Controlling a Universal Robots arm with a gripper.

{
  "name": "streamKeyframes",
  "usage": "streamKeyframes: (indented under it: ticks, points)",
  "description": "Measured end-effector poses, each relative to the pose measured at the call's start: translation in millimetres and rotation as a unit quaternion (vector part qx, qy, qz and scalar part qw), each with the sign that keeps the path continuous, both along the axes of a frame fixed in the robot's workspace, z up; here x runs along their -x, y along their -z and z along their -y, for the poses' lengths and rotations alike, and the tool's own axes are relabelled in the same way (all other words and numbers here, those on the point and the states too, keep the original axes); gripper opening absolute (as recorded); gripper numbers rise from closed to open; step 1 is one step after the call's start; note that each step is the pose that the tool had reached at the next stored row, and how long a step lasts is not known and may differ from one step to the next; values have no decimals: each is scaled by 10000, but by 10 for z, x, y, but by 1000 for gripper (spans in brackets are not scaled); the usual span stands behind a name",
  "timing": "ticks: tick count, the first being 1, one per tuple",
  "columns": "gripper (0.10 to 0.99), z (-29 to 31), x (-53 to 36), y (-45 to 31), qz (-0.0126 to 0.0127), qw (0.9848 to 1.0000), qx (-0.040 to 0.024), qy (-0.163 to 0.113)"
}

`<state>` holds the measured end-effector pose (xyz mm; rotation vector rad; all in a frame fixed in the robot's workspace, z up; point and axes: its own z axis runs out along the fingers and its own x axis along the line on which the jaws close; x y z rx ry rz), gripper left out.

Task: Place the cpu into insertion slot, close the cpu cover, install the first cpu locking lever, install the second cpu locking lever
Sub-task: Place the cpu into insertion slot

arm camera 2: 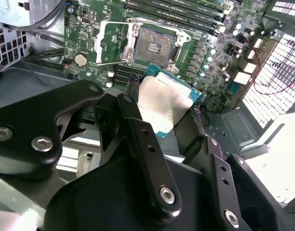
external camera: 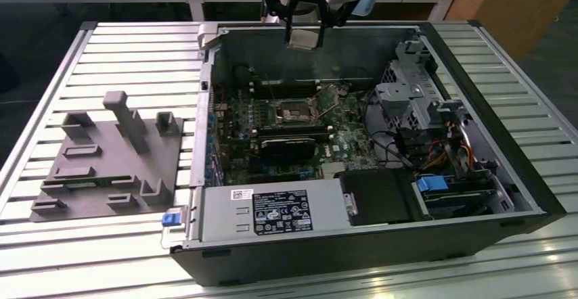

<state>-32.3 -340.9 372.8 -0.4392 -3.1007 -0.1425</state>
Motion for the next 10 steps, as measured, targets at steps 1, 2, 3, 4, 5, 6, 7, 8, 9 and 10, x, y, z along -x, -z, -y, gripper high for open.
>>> streamKeyframes:
  ticks: [1, 2, 3, 4, 5, 6, 7, 8, 9, 10]
  points:
    - [541, 0, 0, 0, 0, 10000, 0, 18]
    - [541, 0, 0, 0, 0, 10000, 0, 36]
    - [541, 0, 0, 0, 0, 10000, 0, 53]
    - [541, 0, 0, 0, 0, 10000, 0, 71]
    - [541, 0, 0, 0, 0, 10000, 0, 88]
    - [541, 0, 0, 0, 0, 9999, 0, 108]
    - [541, 0, 0, 0, 0, 9999, 0, 125]
    - [541, 0, 0, 0, 0, 9999, 0, 143]
    - [541, 0, 0, 0, 0, 9999, 0, 162]
    - [541, 0, 0, 1, 0, 9998, 0, 181]
